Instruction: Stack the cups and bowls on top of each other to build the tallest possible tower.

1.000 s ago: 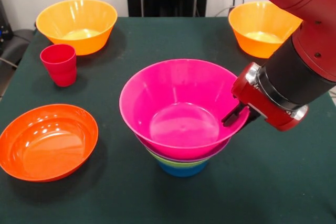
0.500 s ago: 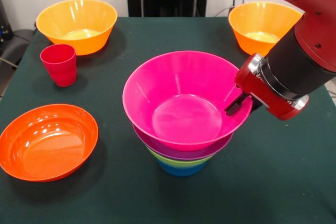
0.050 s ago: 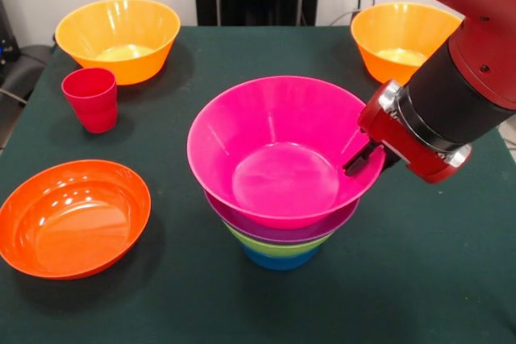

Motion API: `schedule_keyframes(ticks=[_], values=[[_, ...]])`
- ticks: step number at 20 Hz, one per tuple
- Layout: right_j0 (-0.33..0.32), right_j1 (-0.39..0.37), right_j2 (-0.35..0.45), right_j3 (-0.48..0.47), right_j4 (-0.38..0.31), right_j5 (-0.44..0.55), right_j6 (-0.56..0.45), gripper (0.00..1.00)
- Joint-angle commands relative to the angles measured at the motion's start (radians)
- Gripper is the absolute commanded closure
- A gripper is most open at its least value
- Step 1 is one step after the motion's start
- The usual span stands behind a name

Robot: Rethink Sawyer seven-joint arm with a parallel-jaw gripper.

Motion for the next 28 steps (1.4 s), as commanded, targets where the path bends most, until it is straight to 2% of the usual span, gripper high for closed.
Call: schedule_keyframes(ticks=[1, 5, 16, 28], values=[[-0.032, 0.021, 0.097, 0.024, -0.075, -0.020, 0.004, 1.00], [-0.054, 0.040, 0.082, -0.011, -0.077, -0.030, -0.001, 1.00], [-0.022, 0.019, 0.122, 0.062, -0.089, -0.092, -0.010, 1.00], [-0.029, 0.055, 0.102, -0.021, -0.042, -0.032, 0.056, 1.00]])
